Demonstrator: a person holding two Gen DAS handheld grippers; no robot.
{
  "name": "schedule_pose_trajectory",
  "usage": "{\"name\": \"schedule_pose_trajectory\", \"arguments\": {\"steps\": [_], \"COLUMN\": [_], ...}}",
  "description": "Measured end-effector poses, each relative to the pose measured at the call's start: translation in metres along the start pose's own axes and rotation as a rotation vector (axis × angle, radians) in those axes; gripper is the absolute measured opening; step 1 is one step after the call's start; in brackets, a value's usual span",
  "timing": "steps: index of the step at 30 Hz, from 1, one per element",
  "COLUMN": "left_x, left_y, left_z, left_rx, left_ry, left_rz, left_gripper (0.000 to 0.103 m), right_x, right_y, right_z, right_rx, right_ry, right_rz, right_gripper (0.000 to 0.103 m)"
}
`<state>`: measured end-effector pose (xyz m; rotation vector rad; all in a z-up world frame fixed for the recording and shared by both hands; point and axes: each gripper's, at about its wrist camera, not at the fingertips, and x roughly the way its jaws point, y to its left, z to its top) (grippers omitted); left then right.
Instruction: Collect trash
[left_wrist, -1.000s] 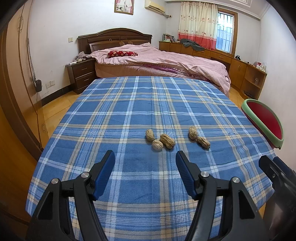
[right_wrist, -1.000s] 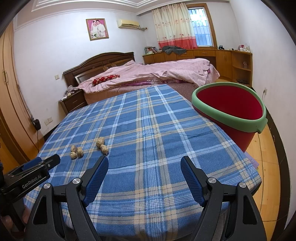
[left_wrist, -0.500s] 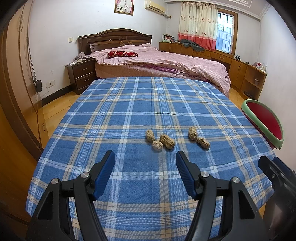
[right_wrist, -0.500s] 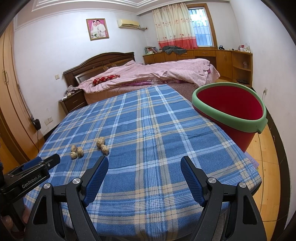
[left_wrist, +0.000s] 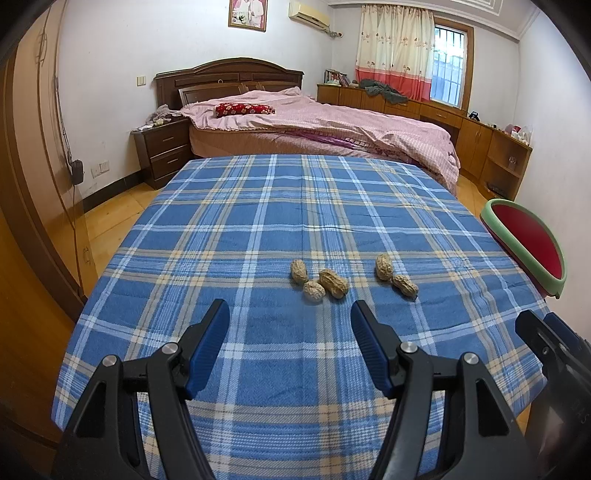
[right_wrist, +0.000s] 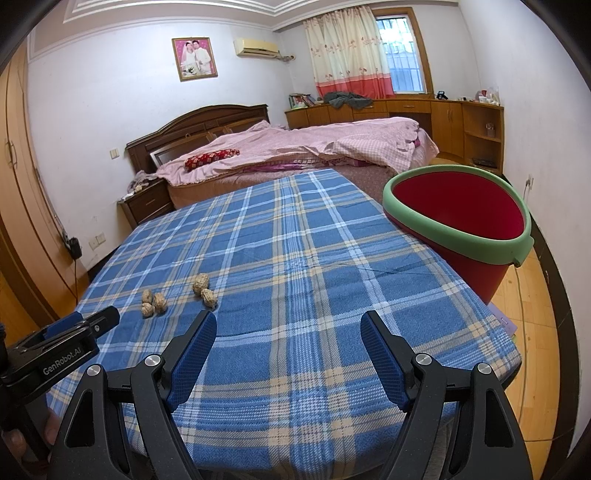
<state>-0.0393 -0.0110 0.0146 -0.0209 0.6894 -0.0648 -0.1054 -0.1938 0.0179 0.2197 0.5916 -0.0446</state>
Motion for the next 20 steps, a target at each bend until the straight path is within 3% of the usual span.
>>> {"name": "schedule_pose_trajectory", "arguments": {"steps": [20], "left_x": [-0.0014], "left_y": [-0.0019], "left_z": [0.0018], "left_rx": [0.000], "left_ry": [-0.006], "left_rz": [-0.001], "left_gripper": [0.068], "right_x": [-0.0008], "right_y": [0.0011], "right_z": [0.0027], "right_rx": [0.000], "right_ry": [-0.004], "right_rz": [0.000], "right_gripper": [0.081]}}
